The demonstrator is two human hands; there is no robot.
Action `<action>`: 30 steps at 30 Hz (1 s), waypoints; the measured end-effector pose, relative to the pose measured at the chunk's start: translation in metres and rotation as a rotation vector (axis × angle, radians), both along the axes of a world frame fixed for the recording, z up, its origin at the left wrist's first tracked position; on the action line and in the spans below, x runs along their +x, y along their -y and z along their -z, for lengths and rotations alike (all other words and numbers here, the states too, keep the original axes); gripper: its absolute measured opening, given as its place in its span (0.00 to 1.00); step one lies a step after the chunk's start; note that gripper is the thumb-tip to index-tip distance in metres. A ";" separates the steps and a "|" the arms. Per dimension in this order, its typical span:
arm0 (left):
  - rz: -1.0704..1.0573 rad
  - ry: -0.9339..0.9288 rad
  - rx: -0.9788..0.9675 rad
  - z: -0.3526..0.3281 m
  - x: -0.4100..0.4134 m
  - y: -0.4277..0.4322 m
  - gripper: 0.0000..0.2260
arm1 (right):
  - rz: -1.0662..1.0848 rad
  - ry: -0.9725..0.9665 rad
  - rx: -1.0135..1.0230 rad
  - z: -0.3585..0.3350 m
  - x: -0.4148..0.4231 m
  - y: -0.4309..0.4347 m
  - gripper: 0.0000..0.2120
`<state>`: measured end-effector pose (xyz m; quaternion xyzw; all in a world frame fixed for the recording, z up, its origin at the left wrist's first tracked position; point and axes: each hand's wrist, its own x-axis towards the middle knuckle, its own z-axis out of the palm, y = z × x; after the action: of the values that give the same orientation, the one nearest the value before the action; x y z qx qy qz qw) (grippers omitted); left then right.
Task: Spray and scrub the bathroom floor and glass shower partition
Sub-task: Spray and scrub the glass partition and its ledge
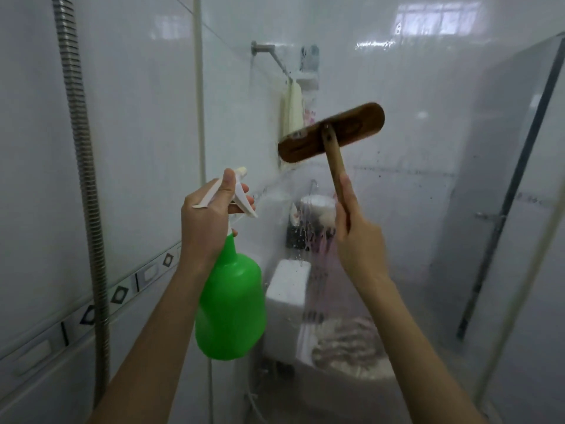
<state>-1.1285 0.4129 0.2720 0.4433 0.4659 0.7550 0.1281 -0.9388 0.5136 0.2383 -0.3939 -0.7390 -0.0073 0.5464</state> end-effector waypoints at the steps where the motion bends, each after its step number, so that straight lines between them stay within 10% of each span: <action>1: 0.005 -0.003 -0.003 0.002 0.003 -0.002 0.14 | -0.029 -0.027 -0.035 0.030 0.011 0.011 0.26; 9: 0.107 -0.020 -0.018 0.003 0.039 -0.023 0.17 | 0.097 -0.067 0.066 -0.044 0.061 -0.012 0.26; 15: 0.212 -0.035 0.050 0.002 0.064 -0.045 0.17 | 0.123 -0.062 -0.069 0.070 0.092 0.022 0.26; 21: 0.267 -0.022 0.047 0.001 0.092 -0.057 0.19 | 0.210 -0.221 0.065 -0.063 0.135 -0.023 0.24; 27: 0.313 -0.031 0.077 0.002 0.115 -0.065 0.17 | 0.186 -0.165 -0.055 0.086 0.142 0.015 0.25; 30: 0.325 -0.045 0.067 0.008 0.122 -0.071 0.16 | 0.266 -0.122 -0.013 0.049 0.157 0.004 0.24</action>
<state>-1.0064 0.4837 0.2642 0.5336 0.3653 0.7294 0.2231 -0.7815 0.5093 0.1893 -0.4915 -0.6458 -0.0510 0.5820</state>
